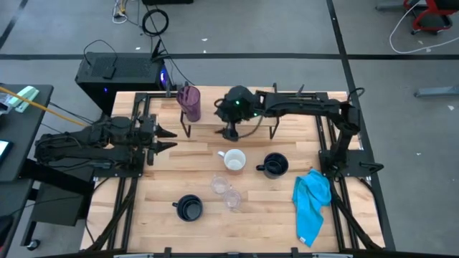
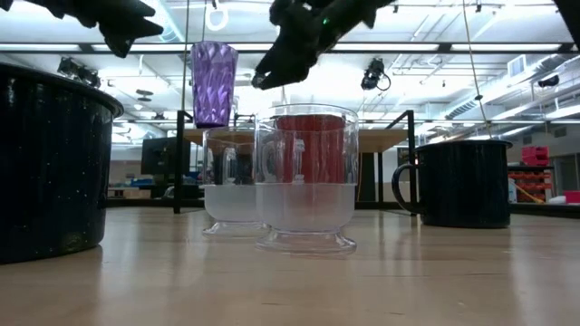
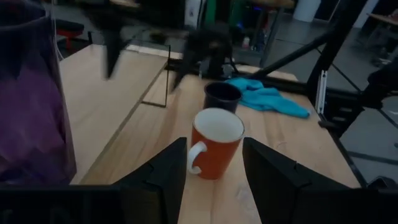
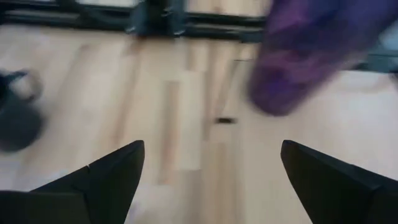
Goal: Stack small to large cups/mugs on shelf
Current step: Put the orange mug on the shelf
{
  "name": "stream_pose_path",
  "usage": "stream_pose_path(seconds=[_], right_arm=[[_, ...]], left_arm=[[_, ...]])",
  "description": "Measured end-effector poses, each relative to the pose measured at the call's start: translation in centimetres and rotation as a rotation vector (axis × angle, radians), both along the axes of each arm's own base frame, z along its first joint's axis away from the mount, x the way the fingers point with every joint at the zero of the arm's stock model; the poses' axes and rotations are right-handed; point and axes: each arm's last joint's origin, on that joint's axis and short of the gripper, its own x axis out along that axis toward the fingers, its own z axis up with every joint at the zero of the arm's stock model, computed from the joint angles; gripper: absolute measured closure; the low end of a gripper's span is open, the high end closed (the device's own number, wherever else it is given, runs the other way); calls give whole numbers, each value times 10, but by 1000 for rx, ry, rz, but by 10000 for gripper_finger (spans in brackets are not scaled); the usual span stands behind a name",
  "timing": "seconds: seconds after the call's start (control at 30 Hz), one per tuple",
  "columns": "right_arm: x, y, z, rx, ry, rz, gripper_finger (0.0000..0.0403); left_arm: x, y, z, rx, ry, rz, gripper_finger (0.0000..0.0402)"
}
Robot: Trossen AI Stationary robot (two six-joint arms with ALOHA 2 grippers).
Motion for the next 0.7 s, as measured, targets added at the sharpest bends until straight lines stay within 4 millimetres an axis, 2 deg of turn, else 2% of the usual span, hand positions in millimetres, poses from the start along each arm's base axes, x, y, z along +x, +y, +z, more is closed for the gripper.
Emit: stream_pose_path(seconds=[0.27, 0.4, 0.7], right_arm=[[0, 57, -10, 35, 134, 101, 43], [-3, 81, -14, -16, 195, 77, 50], [-12, 113, -22, 8, 319, 49, 68]], left_arm=[[1, 0, 2, 9, -32, 7, 239], [1, 0, 2, 6, -30, 9, 239], [1, 0, 2, -14, -34, 17, 239]])
